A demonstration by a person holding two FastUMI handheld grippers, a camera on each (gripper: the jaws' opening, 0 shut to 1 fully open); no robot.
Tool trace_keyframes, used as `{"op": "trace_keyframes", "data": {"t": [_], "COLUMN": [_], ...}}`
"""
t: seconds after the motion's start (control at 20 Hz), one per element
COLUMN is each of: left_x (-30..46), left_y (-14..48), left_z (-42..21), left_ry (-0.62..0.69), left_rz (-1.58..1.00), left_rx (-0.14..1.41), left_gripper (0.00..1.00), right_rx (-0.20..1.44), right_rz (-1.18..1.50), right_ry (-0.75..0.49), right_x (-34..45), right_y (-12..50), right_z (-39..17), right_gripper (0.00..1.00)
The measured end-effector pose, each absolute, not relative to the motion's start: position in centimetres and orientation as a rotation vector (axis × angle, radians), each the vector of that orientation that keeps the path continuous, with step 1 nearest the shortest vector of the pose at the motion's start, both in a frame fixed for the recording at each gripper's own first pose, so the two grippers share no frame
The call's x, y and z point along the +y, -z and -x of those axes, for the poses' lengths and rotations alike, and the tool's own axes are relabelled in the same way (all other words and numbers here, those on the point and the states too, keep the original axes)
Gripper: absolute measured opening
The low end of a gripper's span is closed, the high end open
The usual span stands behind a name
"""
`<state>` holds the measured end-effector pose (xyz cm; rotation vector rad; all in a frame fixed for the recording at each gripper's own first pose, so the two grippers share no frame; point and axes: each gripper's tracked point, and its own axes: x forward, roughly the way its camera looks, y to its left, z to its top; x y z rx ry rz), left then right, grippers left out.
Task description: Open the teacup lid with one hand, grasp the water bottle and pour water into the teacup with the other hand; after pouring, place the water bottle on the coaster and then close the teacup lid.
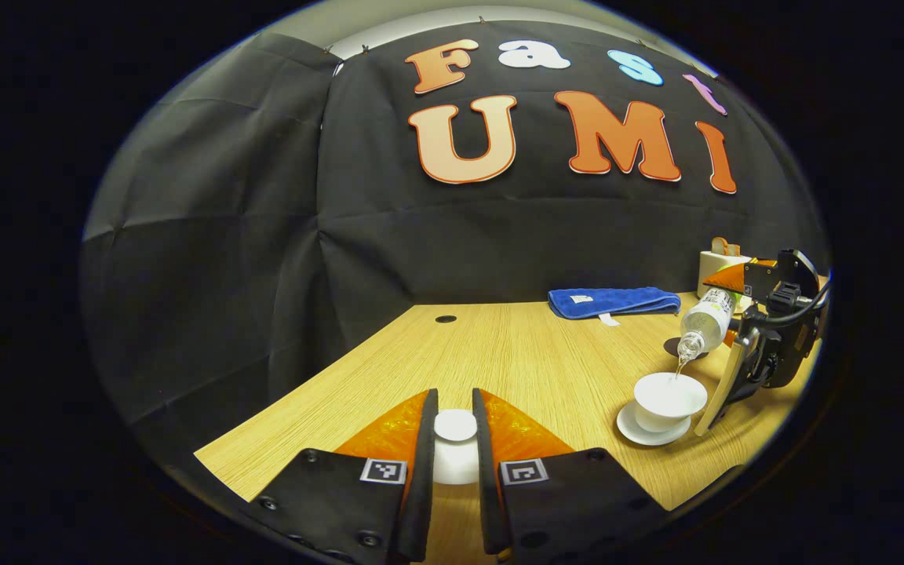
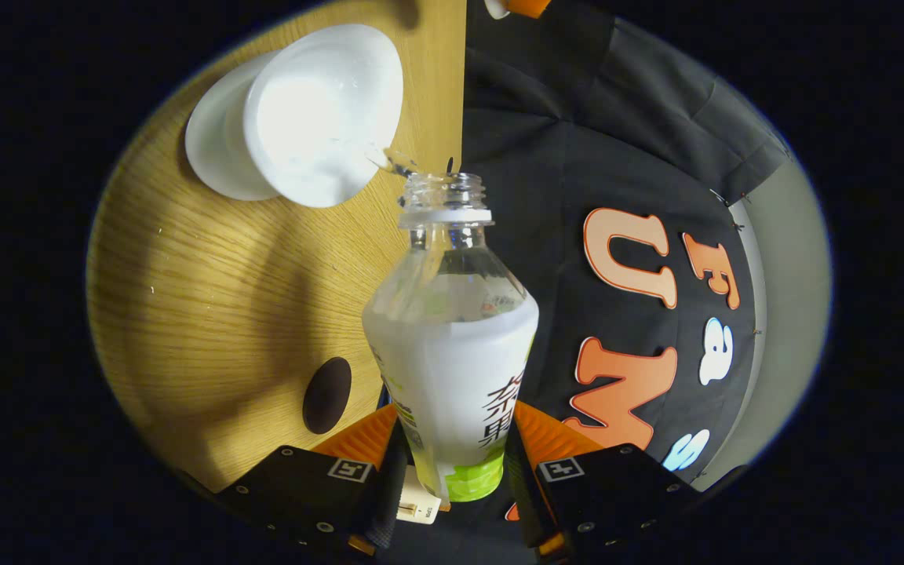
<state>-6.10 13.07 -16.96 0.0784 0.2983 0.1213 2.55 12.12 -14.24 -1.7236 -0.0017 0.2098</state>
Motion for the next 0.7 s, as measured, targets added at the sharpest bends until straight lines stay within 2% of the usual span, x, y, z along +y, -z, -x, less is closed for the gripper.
{"op": "trace_keyframes", "data": {"t": [0.15,0.2,0.25,0.7], "left_x": [13.4,13.4,13.3,13.1], "left_y": [16.5,16.4,16.3,16.7], "left_z": [6.2,6.2,6.2,6.4], "left_ry": [-0.126,-0.125,-0.125,-0.118], "left_rz": [-0.084,-0.083,-0.083,-0.083], "left_rx": [0.295,0.293,0.292,0.301], "left_gripper": [0.29,0.3,0.29,0.3], "right_rx": [-0.034,-0.042,-0.055,-0.192], "right_rz": [1.754,1.764,1.772,1.846], "right_ry": [-0.204,-0.198,-0.192,-0.116], "right_x": [12.5,12.5,12.6,13.9], "right_y": [14.1,14.1,14.0,13.5], "right_z": [-2.3,-2.3,-2.2,-0.8], "right_gripper": [0.62,0.65,0.62,0.62]}}
